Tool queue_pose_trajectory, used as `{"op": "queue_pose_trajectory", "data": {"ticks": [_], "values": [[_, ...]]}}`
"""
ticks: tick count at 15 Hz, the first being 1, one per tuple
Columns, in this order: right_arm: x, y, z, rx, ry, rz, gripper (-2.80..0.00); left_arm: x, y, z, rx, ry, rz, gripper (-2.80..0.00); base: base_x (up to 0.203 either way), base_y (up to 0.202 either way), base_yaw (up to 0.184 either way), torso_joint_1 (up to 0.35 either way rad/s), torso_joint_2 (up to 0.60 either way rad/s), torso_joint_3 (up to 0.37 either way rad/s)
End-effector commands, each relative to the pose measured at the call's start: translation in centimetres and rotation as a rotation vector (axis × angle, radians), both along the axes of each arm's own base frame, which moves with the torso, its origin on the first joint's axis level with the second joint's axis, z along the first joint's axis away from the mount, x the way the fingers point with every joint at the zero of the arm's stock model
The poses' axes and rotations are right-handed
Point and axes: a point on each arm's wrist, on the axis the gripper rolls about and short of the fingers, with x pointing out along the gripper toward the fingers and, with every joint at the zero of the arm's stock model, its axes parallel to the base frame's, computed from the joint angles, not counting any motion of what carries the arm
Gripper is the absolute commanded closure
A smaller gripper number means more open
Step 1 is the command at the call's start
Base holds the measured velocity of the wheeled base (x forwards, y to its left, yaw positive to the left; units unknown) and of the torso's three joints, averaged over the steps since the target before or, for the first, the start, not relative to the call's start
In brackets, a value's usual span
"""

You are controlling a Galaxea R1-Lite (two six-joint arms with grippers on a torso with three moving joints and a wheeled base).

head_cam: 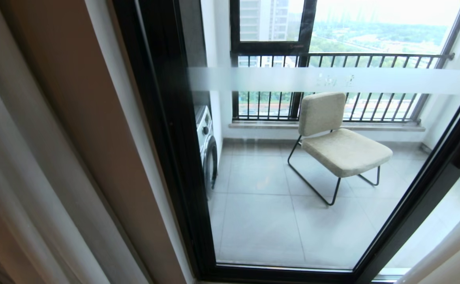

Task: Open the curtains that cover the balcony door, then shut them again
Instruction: Pull the inner curtains open on both sides

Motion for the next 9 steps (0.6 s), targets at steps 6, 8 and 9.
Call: {"op": "queue_pose_trajectory", "data": {"ticks": [6,8,9], "values": [[0.0,0.0,0.0,-0.001,-0.001,0.001,0.0,0.5,-5.0,2.6,0.04,-0.049,-0.108,0.0,0.0,0.0,0.0,0.0,0.0,0.0],[0.0,0.0,0.0,-0.001,-0.001,0.001,0.0,1.2,-5.6,2.4,0.035,-0.045,-0.134,0.0,0.0,0.0,0.0,0.0,0.0,0.0],[0.0,0.0,0.0,-0.001,-0.001,0.001,0.0,1.7,-6.0,2.0,0.028,-0.036,-0.15,0.0,0.0,0.0,0.0,0.0,0.0,0.0]]}}
